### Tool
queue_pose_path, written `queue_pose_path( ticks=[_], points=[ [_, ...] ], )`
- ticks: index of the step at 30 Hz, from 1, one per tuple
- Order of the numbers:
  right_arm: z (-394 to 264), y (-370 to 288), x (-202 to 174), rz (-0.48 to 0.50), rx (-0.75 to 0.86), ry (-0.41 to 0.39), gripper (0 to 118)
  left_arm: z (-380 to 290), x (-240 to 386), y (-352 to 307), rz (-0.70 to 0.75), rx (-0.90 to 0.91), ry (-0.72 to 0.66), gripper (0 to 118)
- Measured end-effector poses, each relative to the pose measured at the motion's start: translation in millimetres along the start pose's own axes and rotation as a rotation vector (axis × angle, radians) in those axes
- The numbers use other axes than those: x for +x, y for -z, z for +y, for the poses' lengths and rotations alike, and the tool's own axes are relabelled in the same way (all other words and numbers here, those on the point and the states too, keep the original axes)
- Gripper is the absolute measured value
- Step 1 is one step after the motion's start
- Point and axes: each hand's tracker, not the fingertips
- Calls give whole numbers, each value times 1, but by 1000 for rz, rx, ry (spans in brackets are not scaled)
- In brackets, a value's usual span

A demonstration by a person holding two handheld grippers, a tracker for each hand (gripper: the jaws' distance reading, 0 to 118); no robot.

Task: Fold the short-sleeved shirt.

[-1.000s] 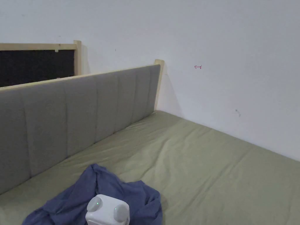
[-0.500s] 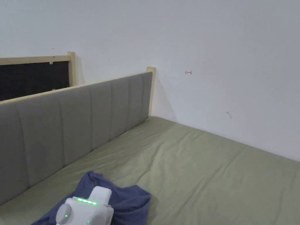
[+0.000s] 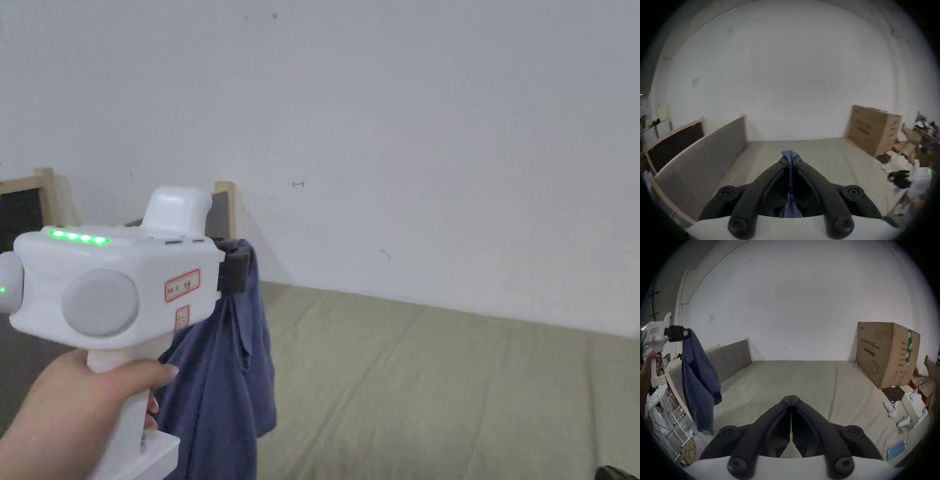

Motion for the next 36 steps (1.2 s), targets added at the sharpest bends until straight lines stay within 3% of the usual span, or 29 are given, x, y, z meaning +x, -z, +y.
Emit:
queue_pose_path(
  ticks=[5,10,13,16,18,21,22,23,24,25,26,32,34,36],
  points=[
    [13,-29,26,-62,73,39,0,31,77,27,-287,-20,-18,2],
    [14,-47,58,-154,105,58,0,16,167,84,-441,-127,46,2],
    [6,-49,80,-203,89,86,0,-36,216,142,-511,-326,15,2],
    [-14,-41,99,-228,24,132,0,-119,256,200,-536,-664,-49,2],
    [-34,-30,110,-243,-33,133,0,-188,267,231,-474,-940,-182,2],
    [-57,-19,118,-257,-129,149,0,-258,264,245,-448,-1095,-299,4],
    [-62,-17,121,-249,-136,159,0,-273,263,247,-439,-1120,-304,15],
    [-66,-14,123,-245,-145,166,0,-285,258,244,-414,-1131,-306,42],
    [-68,-13,123,-245,-150,168,0,-291,253,242,-385,-1131,-314,81],
    [-69,-11,124,-247,-156,170,0,-297,249,242,-385,-1127,-330,100],
    [-69,-9,124,-247,-160,172,0,-299,244,241,-388,-1129,-346,95],
    [-52,-9,113,-232,-128,173,0,-241,204,220,-393,-957,-414,97],
    [-44,-12,107,-225,-106,163,0,-214,186,200,-383,-829,-367,97],
    [-36,-17,100,-207,-72,156,0,-184,167,163,-351,-549,-266,97]
  ],
)
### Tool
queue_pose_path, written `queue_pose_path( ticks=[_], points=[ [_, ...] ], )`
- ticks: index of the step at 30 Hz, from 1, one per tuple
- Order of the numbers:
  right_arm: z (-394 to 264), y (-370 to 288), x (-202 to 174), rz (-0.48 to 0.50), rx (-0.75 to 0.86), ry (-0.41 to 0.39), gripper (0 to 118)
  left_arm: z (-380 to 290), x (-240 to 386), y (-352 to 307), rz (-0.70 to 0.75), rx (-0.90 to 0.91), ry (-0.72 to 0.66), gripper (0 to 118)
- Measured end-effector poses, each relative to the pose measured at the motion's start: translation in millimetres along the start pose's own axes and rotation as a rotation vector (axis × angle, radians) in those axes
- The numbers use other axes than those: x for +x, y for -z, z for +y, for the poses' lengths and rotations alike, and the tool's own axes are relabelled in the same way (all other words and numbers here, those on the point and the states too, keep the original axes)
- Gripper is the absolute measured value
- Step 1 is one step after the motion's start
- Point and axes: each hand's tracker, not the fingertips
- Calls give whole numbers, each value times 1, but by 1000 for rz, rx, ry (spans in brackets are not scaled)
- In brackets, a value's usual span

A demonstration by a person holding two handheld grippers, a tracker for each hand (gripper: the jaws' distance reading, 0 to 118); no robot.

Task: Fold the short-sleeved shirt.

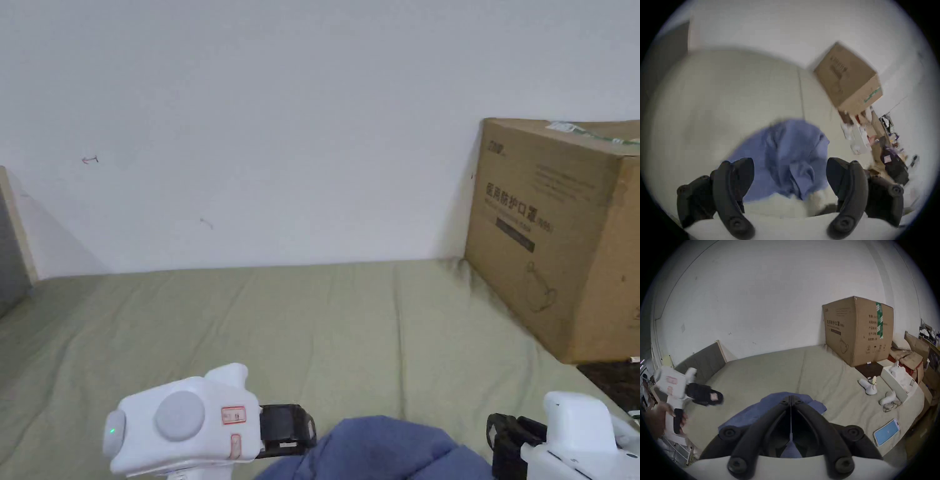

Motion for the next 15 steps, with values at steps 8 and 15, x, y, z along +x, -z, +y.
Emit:
queue_pose_path(
  ticks=[8,15],
  points=[
    [-3,-8,-28,21,140,-73,0,-69,-5,-136,312,654,103,1],
    [-9,-12,-36,-36,208,-52,0,-99,-23,-137,379,636,99,0]
  ],
)
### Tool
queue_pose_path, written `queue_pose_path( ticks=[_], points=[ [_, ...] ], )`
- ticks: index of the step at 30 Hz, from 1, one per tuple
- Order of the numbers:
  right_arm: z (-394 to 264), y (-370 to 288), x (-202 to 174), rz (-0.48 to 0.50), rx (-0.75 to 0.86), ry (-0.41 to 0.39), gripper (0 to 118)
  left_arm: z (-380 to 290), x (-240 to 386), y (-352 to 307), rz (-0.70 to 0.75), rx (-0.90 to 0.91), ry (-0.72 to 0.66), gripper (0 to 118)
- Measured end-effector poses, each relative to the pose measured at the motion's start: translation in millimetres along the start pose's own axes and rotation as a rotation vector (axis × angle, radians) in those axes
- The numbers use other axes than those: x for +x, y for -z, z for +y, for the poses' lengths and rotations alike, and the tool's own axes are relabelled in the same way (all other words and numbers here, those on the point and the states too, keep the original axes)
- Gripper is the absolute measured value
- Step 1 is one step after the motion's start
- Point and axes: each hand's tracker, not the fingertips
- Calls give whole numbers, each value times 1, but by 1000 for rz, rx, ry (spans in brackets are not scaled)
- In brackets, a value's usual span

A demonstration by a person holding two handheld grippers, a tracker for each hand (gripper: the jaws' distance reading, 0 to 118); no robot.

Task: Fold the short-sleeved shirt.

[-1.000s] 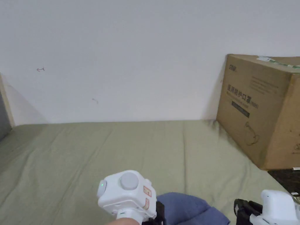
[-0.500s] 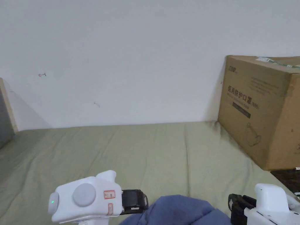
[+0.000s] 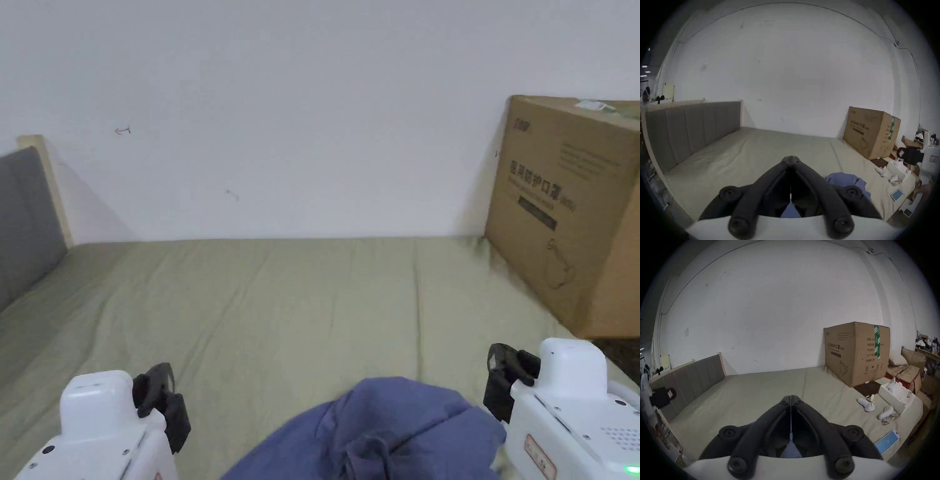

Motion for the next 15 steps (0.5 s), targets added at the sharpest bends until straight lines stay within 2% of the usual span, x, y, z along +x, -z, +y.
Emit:
queue_pose_path(
  ticks=[7,9,13,15],
  points=[
    [11,-1,2,23,14,-1,0,16,-1,13,48,-21,3,0],
    [12,3,3,31,1,4,0,25,-6,50,-25,-211,8,0],
    [9,17,5,44,-61,20,0,-18,-27,143,-75,-874,-82,0],
    [5,23,7,50,-89,26,0,-61,-36,166,-133,-977,-132,0]
  ],
)
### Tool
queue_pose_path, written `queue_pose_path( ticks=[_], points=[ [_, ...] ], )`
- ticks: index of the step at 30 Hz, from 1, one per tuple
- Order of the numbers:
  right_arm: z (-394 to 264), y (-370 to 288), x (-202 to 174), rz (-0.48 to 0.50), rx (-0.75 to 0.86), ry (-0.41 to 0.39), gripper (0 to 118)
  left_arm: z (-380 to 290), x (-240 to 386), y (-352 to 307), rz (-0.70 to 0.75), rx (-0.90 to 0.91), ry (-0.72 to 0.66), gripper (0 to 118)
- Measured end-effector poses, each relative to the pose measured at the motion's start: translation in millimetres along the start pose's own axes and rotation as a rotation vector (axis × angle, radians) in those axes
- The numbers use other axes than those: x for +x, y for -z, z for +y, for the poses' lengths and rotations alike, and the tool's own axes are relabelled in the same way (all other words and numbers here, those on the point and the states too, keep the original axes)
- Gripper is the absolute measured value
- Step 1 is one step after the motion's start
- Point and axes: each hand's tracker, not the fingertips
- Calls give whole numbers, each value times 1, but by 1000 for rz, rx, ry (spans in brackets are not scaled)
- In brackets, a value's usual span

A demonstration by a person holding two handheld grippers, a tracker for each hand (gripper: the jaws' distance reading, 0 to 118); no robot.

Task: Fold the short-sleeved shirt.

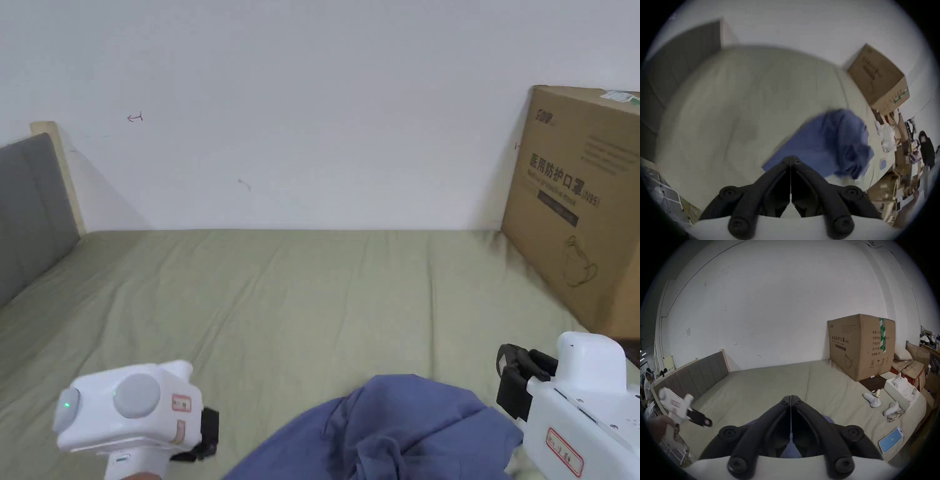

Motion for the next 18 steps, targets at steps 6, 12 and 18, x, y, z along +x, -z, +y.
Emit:
queue_pose_path(
  ticks=[6,12,18],
  points=[
    [-13,12,7,-7,-80,-1,0,-27,-35,80,80,-38,-111,113],
    [-28,29,14,-35,-145,-31,0,-52,-8,112,172,38,54,117],
    [-34,65,19,-43,-205,-39,0,-82,76,105,-18,57,379,31]
  ],
)
